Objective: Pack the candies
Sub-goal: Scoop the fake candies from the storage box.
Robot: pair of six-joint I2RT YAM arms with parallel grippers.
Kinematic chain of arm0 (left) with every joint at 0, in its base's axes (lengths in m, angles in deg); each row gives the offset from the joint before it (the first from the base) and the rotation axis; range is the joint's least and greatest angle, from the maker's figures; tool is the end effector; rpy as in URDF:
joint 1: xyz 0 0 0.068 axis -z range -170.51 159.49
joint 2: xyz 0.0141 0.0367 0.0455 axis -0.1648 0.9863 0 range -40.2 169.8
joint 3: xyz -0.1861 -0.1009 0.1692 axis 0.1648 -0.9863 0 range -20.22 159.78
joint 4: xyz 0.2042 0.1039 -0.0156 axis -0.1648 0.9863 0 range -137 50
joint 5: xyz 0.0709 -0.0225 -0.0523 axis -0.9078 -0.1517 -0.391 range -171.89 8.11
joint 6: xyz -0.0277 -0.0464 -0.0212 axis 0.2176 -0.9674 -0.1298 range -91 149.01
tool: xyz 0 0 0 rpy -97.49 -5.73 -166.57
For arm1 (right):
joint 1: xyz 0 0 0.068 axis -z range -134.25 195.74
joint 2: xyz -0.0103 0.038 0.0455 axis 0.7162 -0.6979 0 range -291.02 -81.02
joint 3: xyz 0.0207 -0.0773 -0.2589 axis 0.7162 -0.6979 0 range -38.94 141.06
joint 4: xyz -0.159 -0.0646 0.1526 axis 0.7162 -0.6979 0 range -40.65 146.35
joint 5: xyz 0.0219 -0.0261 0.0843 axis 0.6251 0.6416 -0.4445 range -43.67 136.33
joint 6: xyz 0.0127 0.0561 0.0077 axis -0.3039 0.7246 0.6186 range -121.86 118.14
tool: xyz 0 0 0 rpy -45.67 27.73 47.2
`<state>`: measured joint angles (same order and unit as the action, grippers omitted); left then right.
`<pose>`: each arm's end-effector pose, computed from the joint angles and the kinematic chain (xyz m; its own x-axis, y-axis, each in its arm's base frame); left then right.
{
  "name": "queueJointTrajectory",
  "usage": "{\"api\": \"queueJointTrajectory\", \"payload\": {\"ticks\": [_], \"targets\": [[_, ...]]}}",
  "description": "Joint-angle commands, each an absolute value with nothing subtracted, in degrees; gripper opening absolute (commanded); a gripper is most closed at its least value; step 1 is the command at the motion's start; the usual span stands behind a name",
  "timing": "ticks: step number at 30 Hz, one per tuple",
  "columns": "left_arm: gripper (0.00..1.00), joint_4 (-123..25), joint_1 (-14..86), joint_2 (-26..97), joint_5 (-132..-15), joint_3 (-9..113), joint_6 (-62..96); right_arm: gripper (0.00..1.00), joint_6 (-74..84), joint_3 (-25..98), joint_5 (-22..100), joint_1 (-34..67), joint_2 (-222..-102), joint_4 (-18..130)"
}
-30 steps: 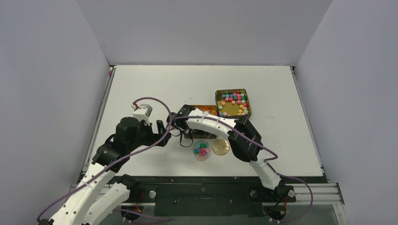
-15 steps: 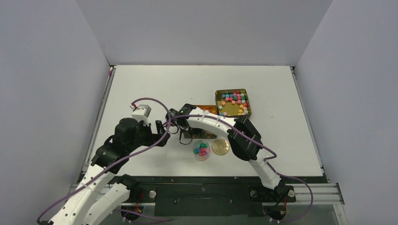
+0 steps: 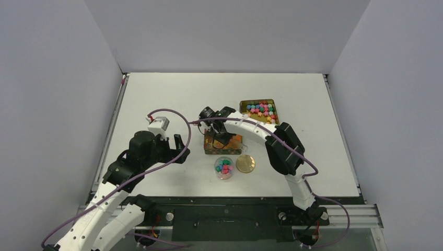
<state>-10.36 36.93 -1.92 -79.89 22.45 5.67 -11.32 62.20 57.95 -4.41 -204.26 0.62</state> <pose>0.1036 -0.0555 0.2902 -0.6277 -0.1201 -0.7692 0.2595 0.8993 -0.3522 0.2664 0.3061 0.1969 -0.4988 -0.8487 -0.1756 -0.8179 0.5280 -0.2288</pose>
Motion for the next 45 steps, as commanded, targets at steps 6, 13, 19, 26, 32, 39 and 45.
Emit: {"api": "queueJointTrajectory", "payload": {"ticks": [6, 13, 19, 26, 32, 39, 45], "targets": [[0.96, -12.8, 37.1, -1.1, -77.8, 22.6, 5.9, 0.0, -8.2, 53.7, 46.9, -0.5, -196.3, 14.1], [0.96, -12.9, 37.0, -0.9, -77.2, 22.5, 6.1, 0.0, -8.0, 50.4, 47.2, 1.2, -191.7, 16.8], [0.96, -12.9, 37.0, -0.5, -77.1, 22.5, 6.2, 0.0, -8.0, 47.4, 48.6, 2.6, -187.7, 18.4], [0.96, -13.0, 37.0, 0.0, -76.9, 22.5, 6.2, 0.0, -8.0, 43.1, 49.9, 2.8, -182.5, 20.4], [0.96, -13.2, 37.1, 0.1, -76.8, 22.4, 6.2, 0.0, -6.5, 38.6, 49.6, 2.7, -176.5, 21.0], [0.96, -13.4, 37.1, 0.3, -76.2, 22.2, 6.2, 0.0, -4.2, 33.5, 49.3, 1.5, -168.2, 20.6], [0.96, -13.6, 37.1, 0.0, -75.9, 22.1, 6.2, 0.0, -2.0, 30.6, 49.9, -1.4, -161.4, 17.7]]}}
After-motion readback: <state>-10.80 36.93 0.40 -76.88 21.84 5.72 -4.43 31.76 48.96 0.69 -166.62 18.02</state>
